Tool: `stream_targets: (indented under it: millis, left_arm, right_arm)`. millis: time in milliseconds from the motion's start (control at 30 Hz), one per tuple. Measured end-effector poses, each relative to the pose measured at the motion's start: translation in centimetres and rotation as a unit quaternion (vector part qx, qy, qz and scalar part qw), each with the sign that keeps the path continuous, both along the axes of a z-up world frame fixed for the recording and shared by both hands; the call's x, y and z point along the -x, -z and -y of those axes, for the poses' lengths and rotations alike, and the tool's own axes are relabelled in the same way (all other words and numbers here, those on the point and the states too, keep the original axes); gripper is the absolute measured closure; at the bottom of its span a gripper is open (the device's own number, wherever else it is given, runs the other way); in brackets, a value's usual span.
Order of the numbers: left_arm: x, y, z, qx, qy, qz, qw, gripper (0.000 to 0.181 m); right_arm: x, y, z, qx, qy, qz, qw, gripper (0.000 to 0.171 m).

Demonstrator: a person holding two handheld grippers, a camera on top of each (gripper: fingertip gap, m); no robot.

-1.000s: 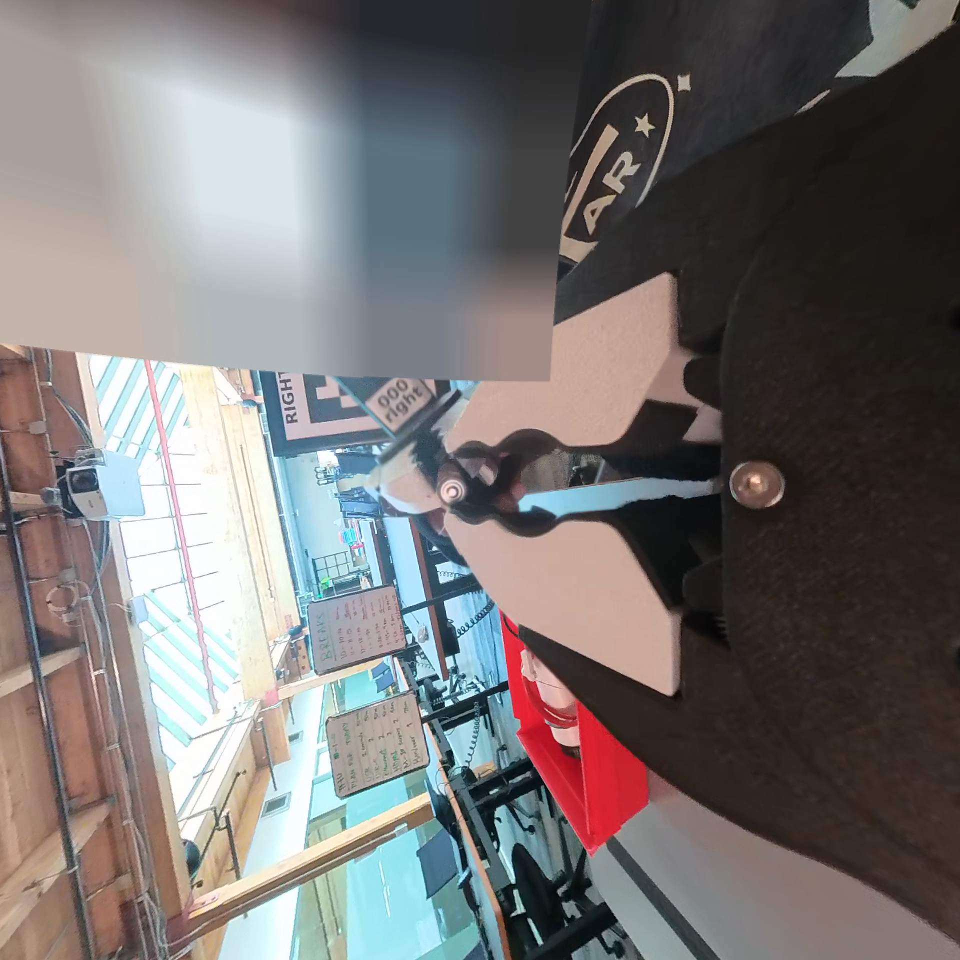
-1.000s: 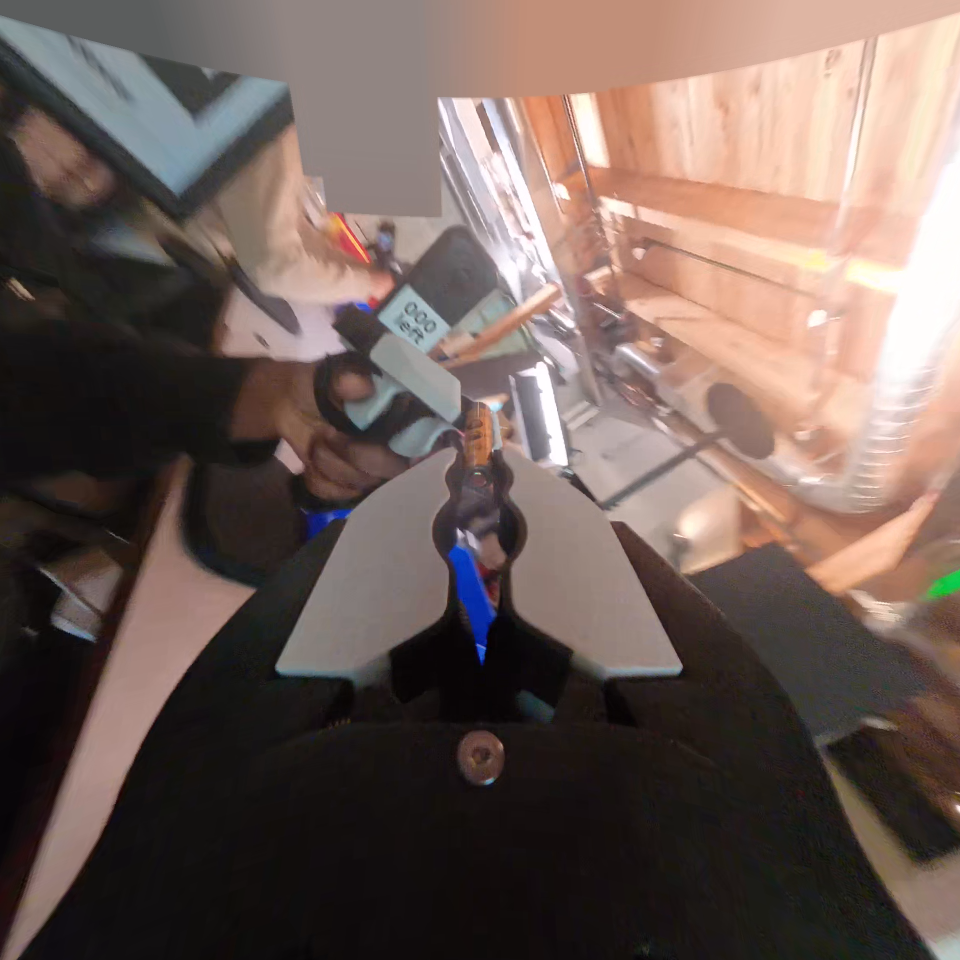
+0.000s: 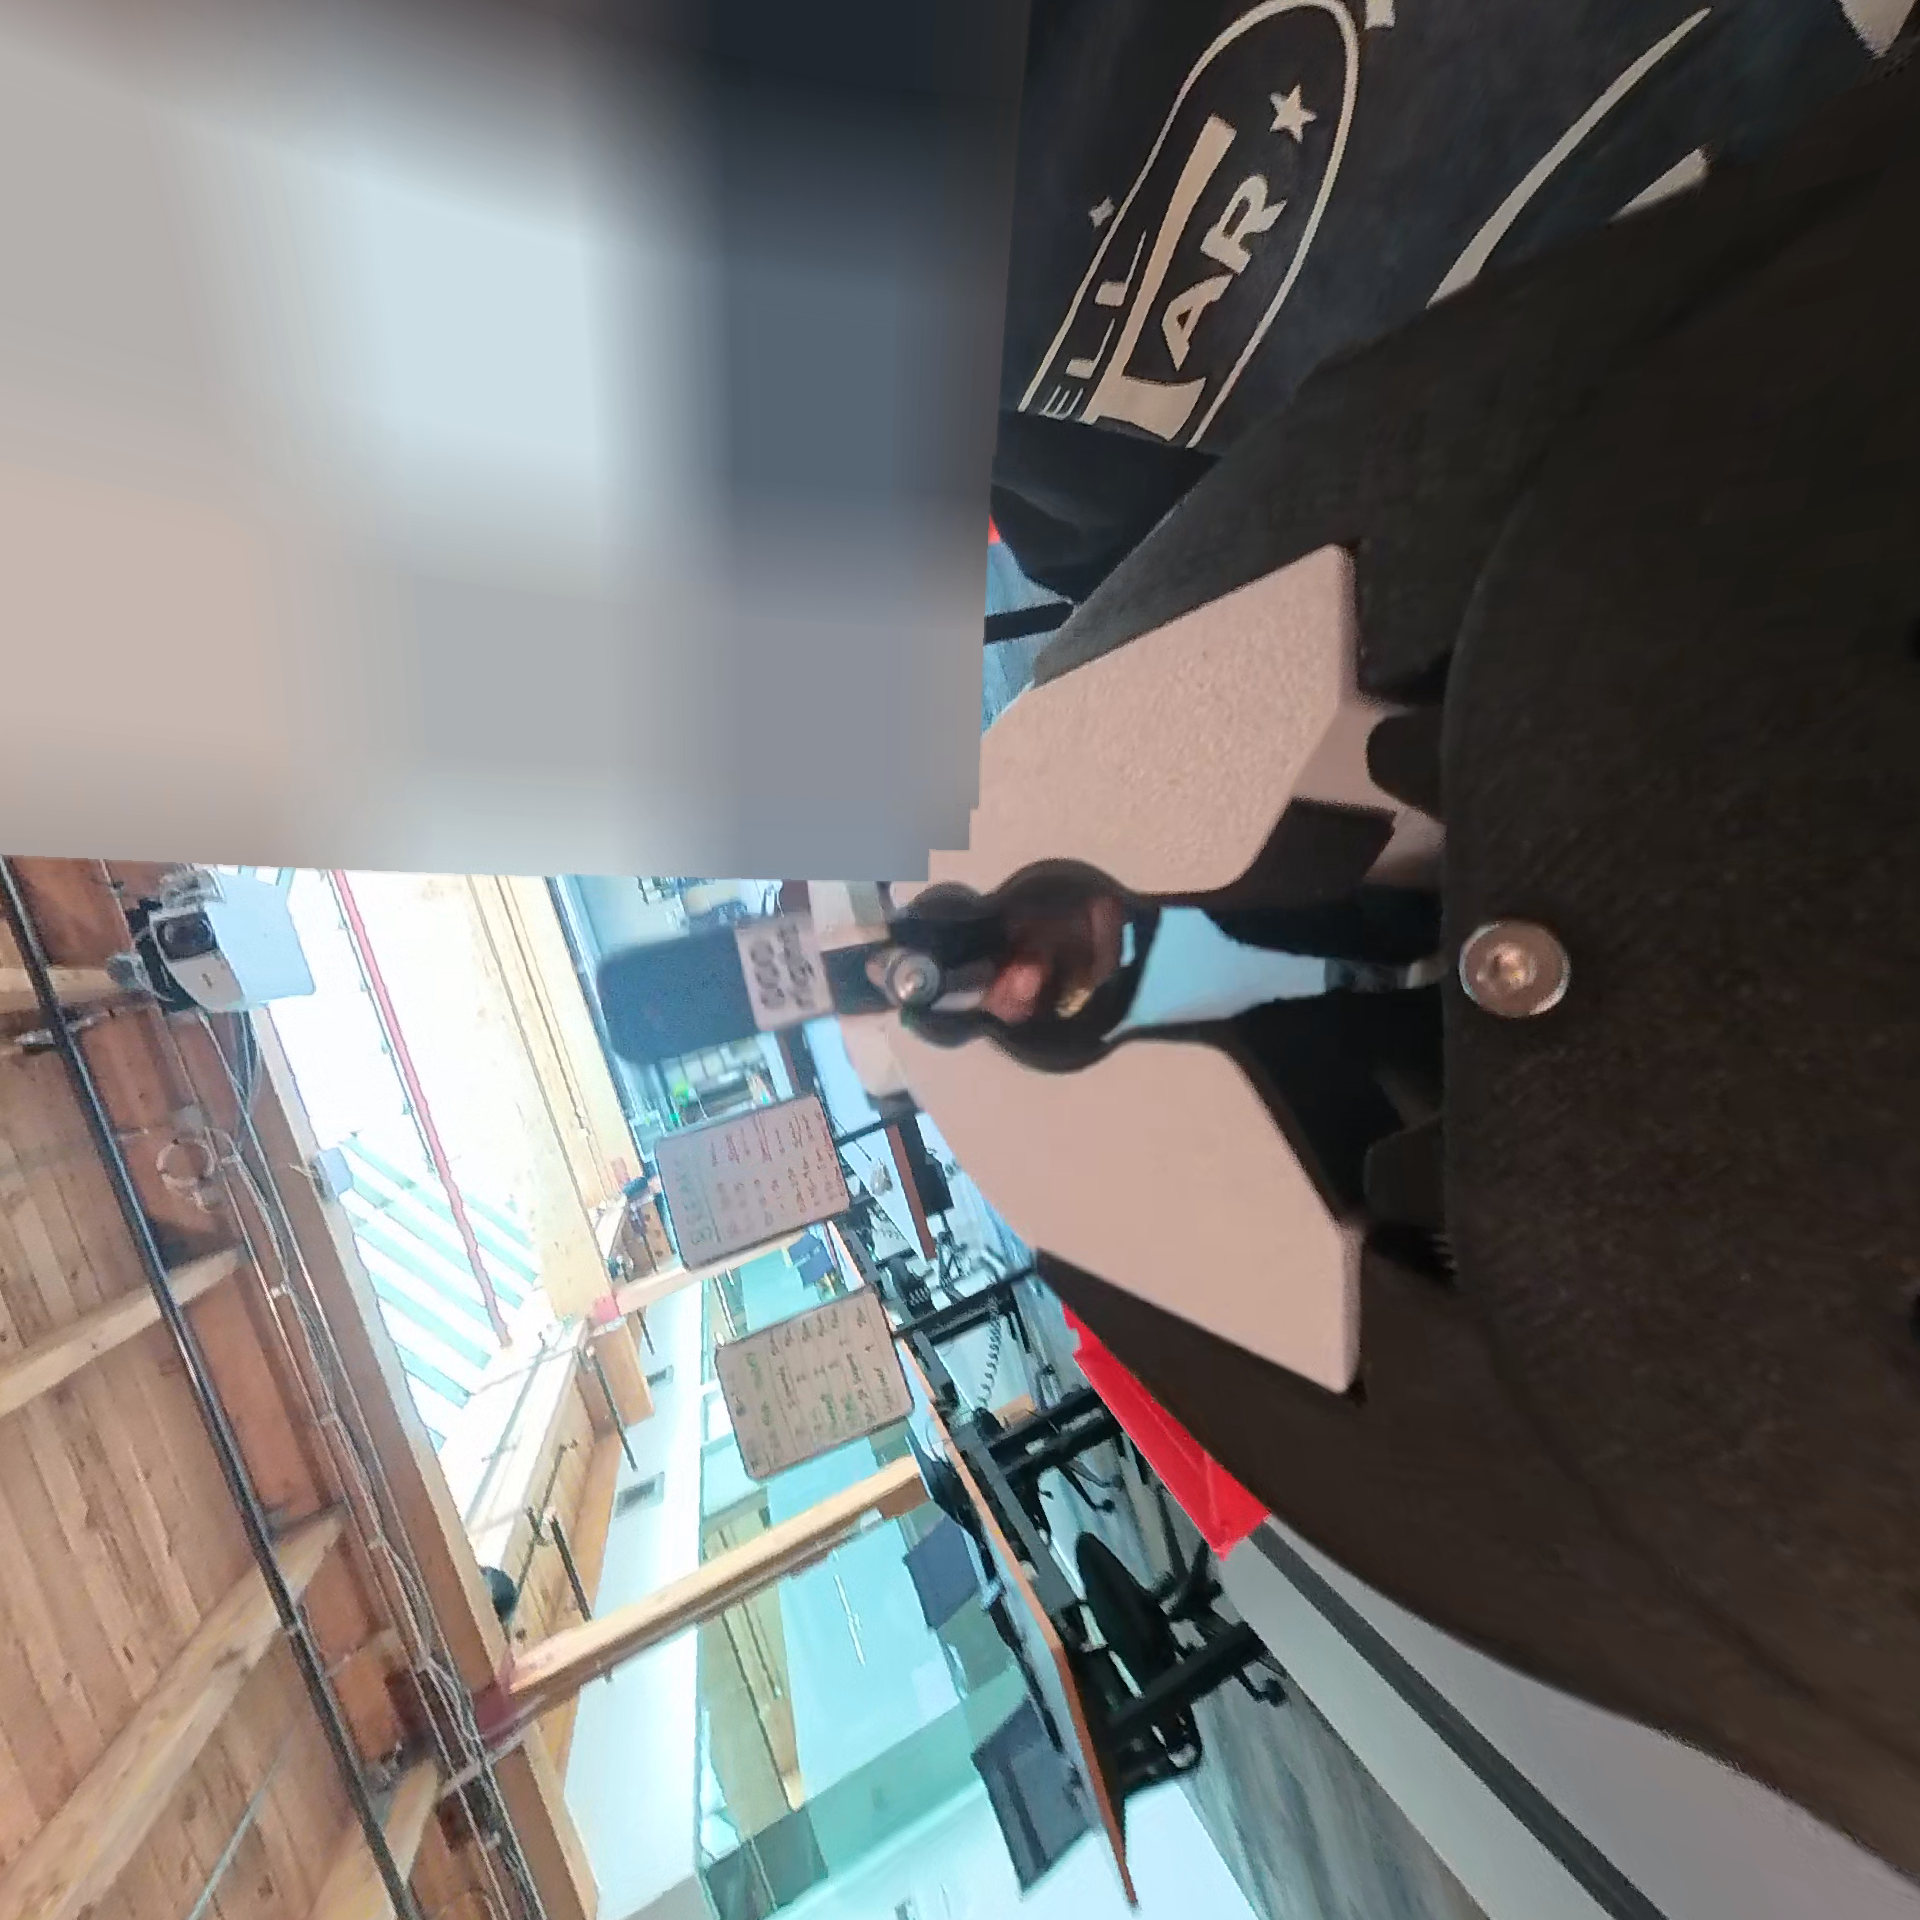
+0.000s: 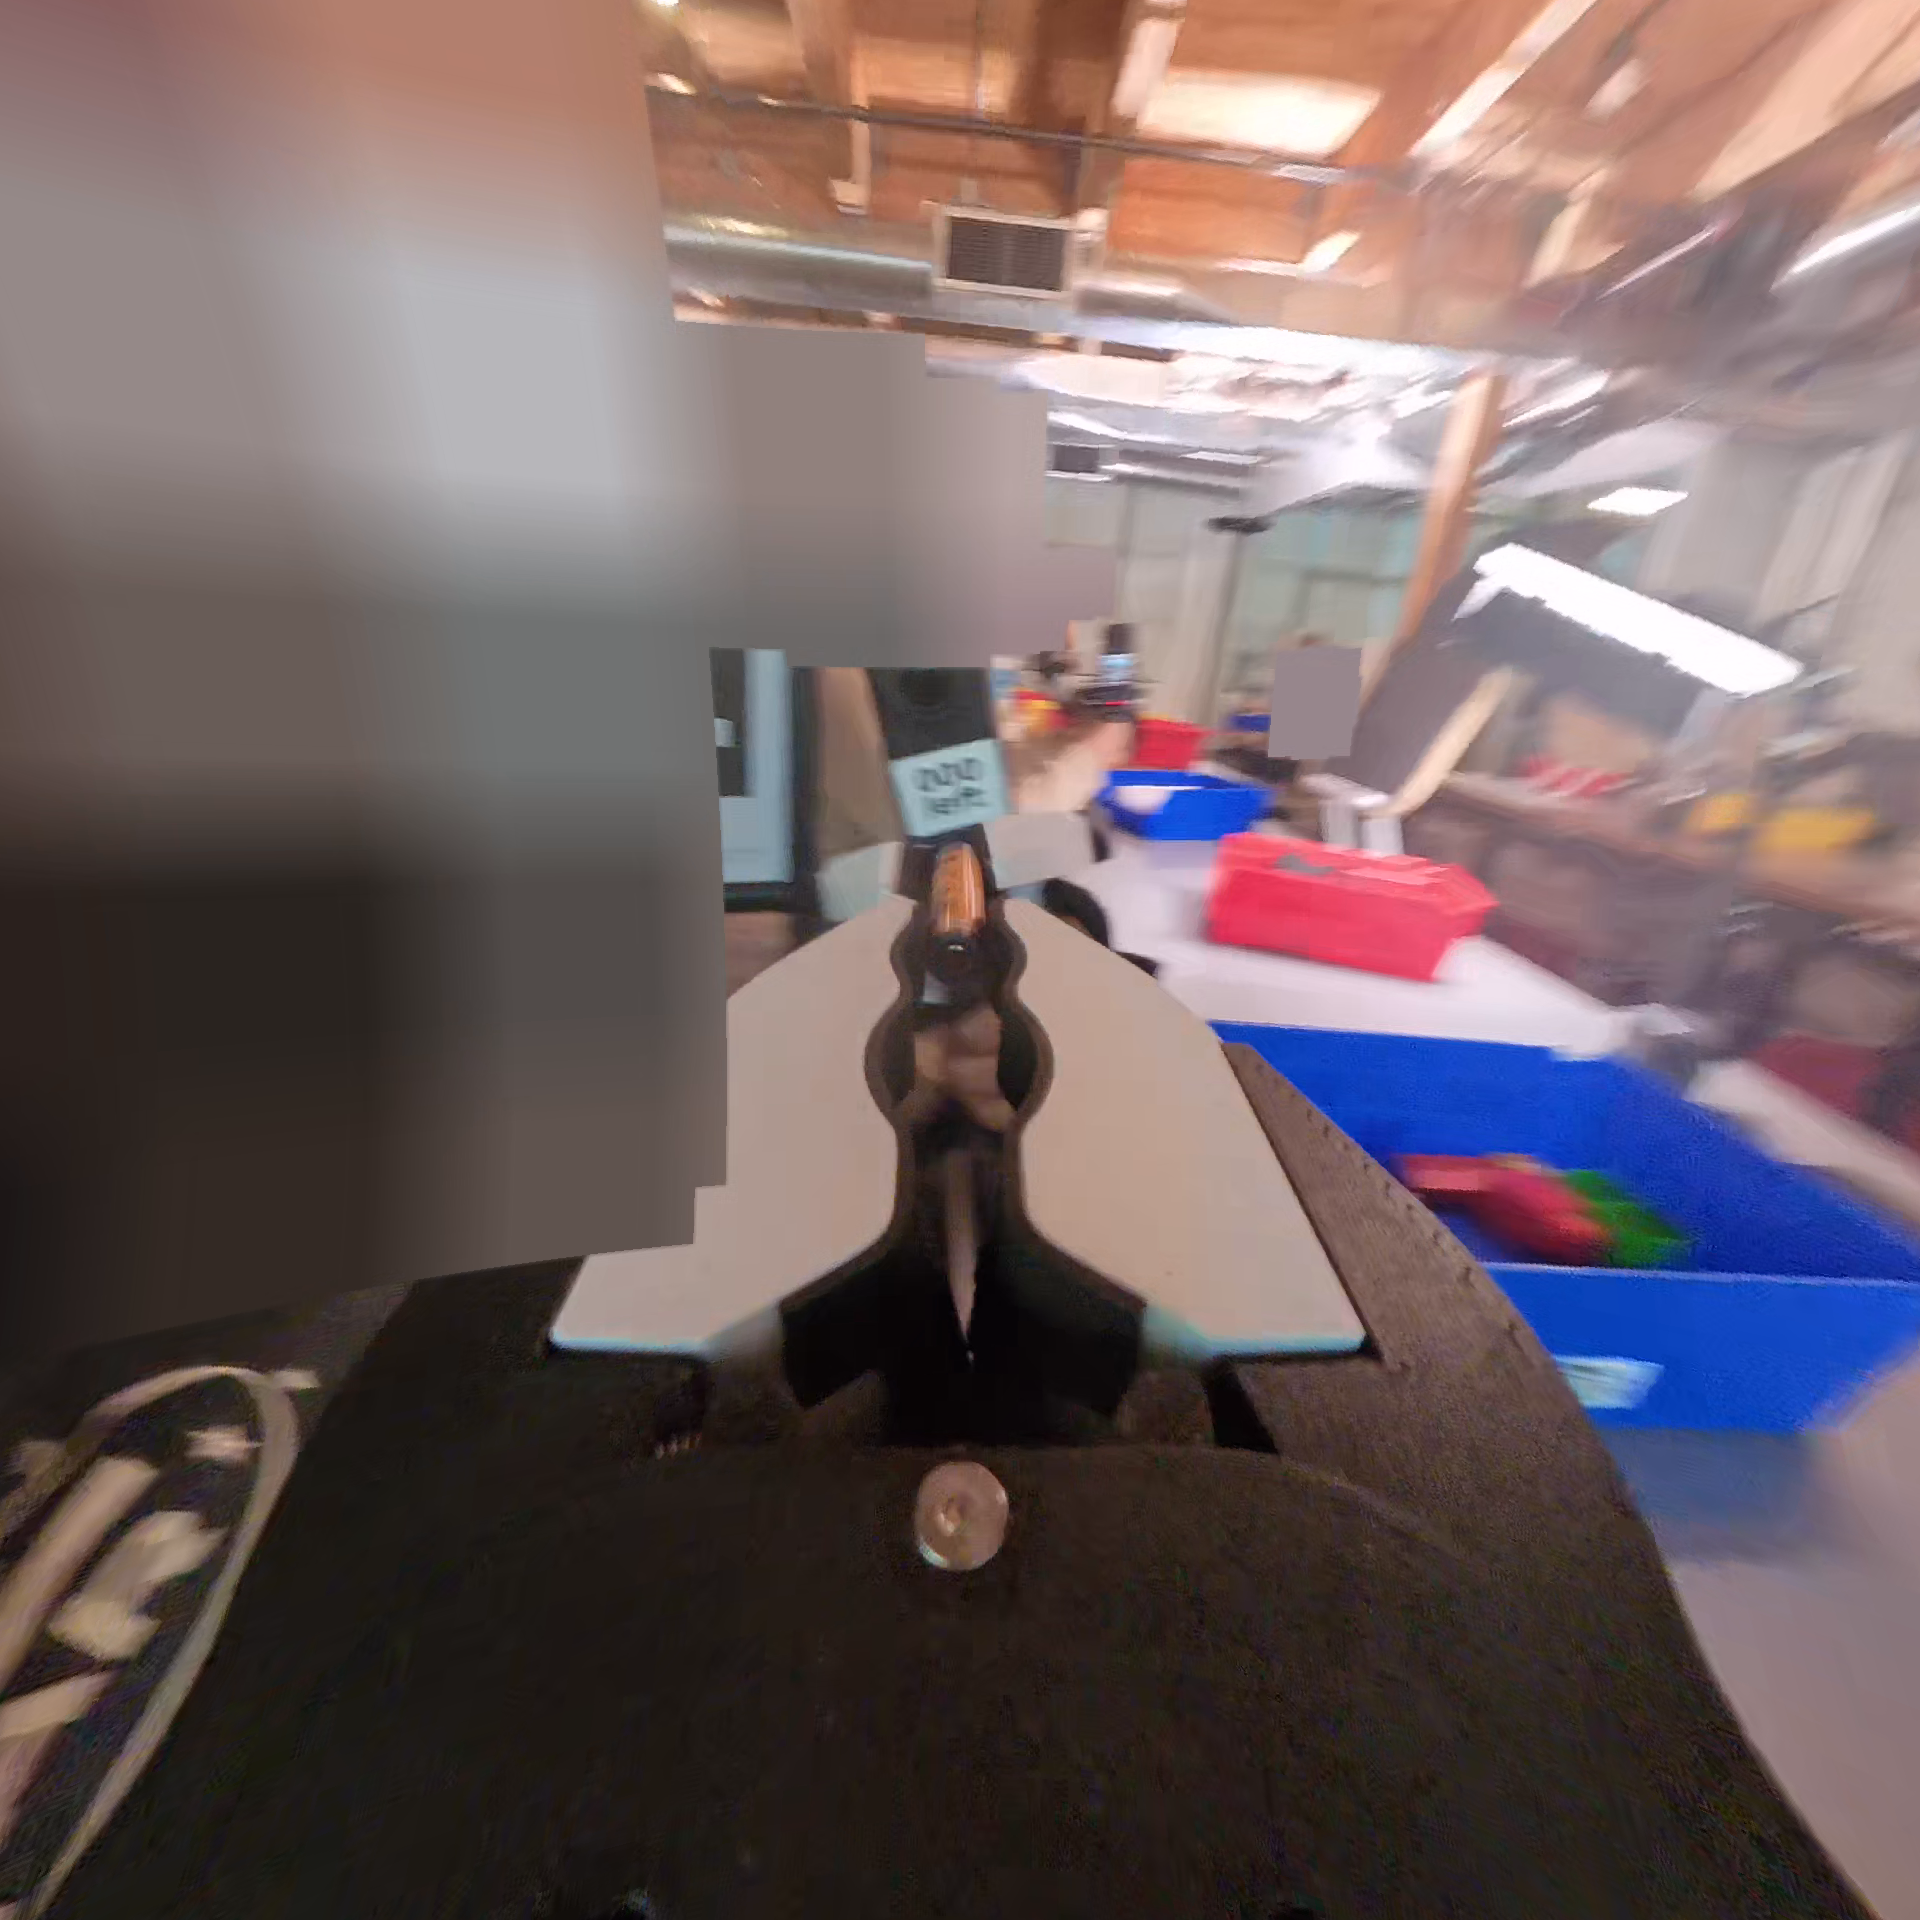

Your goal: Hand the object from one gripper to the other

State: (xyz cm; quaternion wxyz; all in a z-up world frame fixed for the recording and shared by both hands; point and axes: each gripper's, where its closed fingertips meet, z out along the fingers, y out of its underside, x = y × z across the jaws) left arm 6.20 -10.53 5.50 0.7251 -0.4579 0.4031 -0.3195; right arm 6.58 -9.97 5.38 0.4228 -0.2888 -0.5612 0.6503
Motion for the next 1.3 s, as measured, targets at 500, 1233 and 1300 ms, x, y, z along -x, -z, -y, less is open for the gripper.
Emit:
stream_targets:
  millis: [500, 1233, 1300]
  left_arm:
    - [8.6, -1.1, -3.2, 0.029, -0.214, 0.020, 0.976, 0.154]
    - [9.2, -0.6, -3.6, 0.027, -0.240, -0.001, 0.970, 0.154]
    - [9.3, -0.7, -3.7, 0.028, -0.241, 0.001, 0.970, 0.155]
  right_arm:
    - [-12.6, 8.6, -31.0, -0.064, 0.631, 0.213, 0.743, 0.161]
    - [-15.2, 22.1, -37.7, 0.019, 0.639, 0.422, 0.643, 0.160]
    - [-15.2, 22.3, -37.7, 0.021, 0.638, 0.425, 0.642, 0.160]
